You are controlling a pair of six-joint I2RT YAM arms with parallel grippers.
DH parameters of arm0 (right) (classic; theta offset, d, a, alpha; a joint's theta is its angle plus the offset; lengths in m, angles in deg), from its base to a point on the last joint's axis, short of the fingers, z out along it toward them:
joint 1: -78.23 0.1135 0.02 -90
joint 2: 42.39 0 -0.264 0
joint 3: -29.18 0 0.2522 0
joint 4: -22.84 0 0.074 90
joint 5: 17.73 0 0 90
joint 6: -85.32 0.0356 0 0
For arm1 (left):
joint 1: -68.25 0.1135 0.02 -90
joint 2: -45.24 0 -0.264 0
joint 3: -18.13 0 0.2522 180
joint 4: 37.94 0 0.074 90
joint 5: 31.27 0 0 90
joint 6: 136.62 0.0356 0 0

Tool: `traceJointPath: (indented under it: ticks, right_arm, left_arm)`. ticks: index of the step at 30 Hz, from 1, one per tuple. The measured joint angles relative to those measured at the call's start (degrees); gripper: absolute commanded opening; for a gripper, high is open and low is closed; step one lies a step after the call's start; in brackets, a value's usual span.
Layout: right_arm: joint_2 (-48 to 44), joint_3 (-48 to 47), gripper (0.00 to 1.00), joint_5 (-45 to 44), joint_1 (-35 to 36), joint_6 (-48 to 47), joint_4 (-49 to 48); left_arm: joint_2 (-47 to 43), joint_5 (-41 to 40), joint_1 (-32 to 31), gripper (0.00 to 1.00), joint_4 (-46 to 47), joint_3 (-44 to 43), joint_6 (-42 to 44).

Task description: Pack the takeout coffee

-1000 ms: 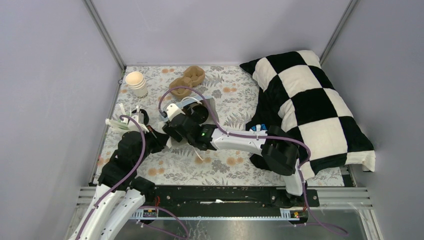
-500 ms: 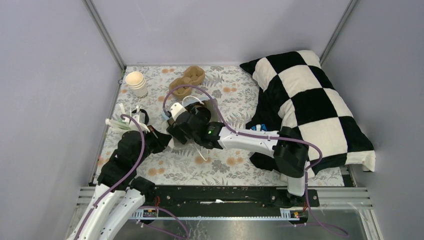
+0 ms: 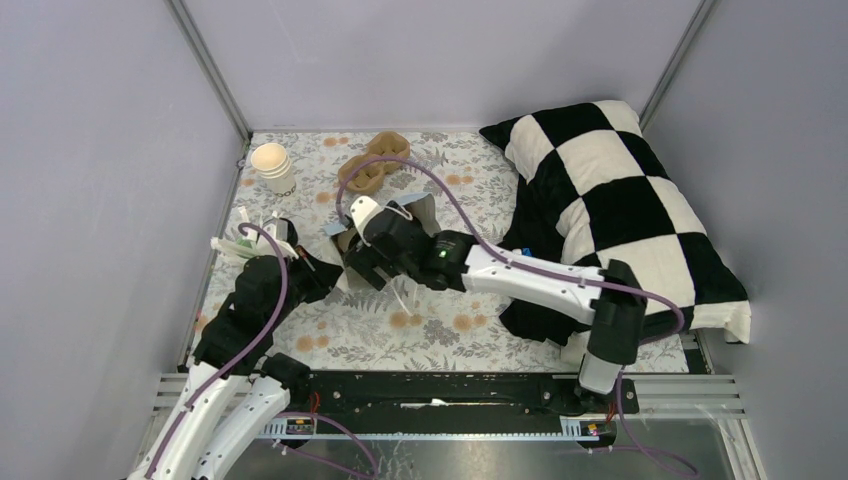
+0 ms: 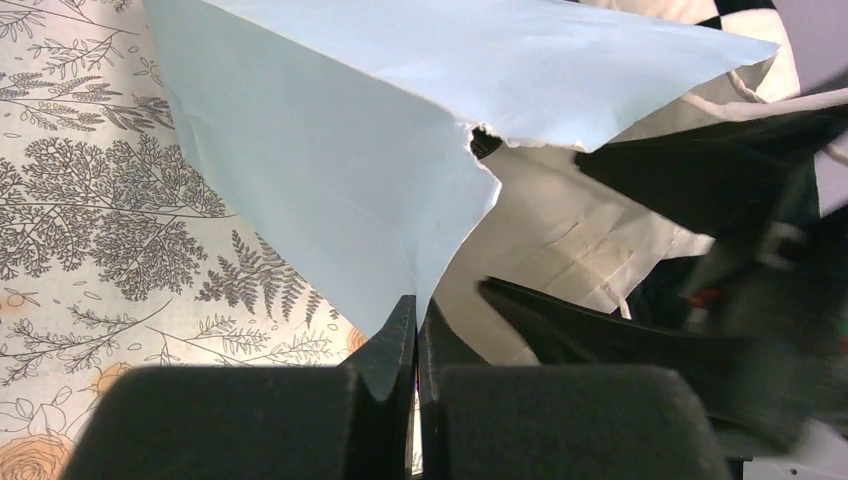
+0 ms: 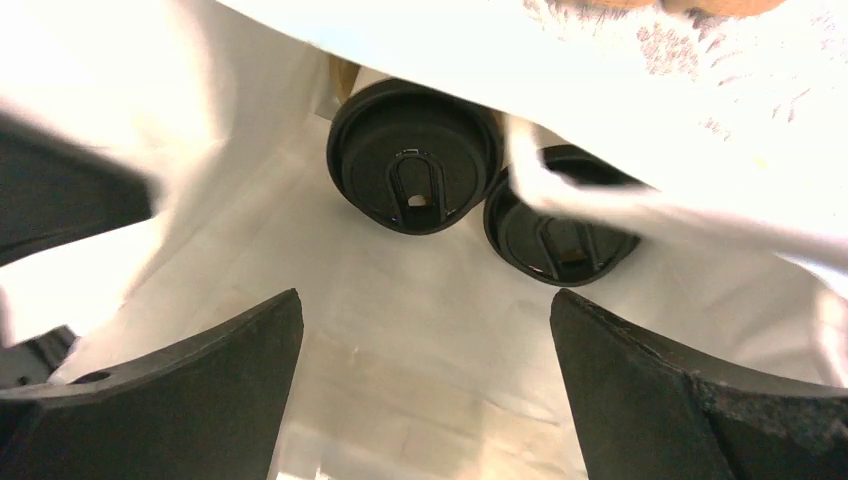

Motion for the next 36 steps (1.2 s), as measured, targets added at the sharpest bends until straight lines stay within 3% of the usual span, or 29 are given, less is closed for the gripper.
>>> traceJointPath:
  ticks: [10, 17, 27, 36]
  right_arm:
    - [-13.4, -7.23, 1.0, 4.85, 0.28, 2.34, 12.66]
    - [-15.56, -14.27, 1.0, 1.81, 0.31, 3.56, 19.15]
    - [-16.72, -7.39, 1.0, 3.56, -1.09, 6.45, 17.79]
    - [-14.32, -5.51, 1.0, 8.13, -1.27, 9.35, 16.79]
  left_arm:
    - [2.51, 0.24, -0.13, 0.0, 0.13, -1.57, -1.49]
    - [8.7, 2.03, -0.46, 0.0, 1.33, -8.79, -2.36]
    - [17.46, 3.28, -0.46, 0.0, -0.04, -14.73, -2.84]
    - [16.11, 4.24, -0.37, 0.0, -3.13, -14.91, -2.78]
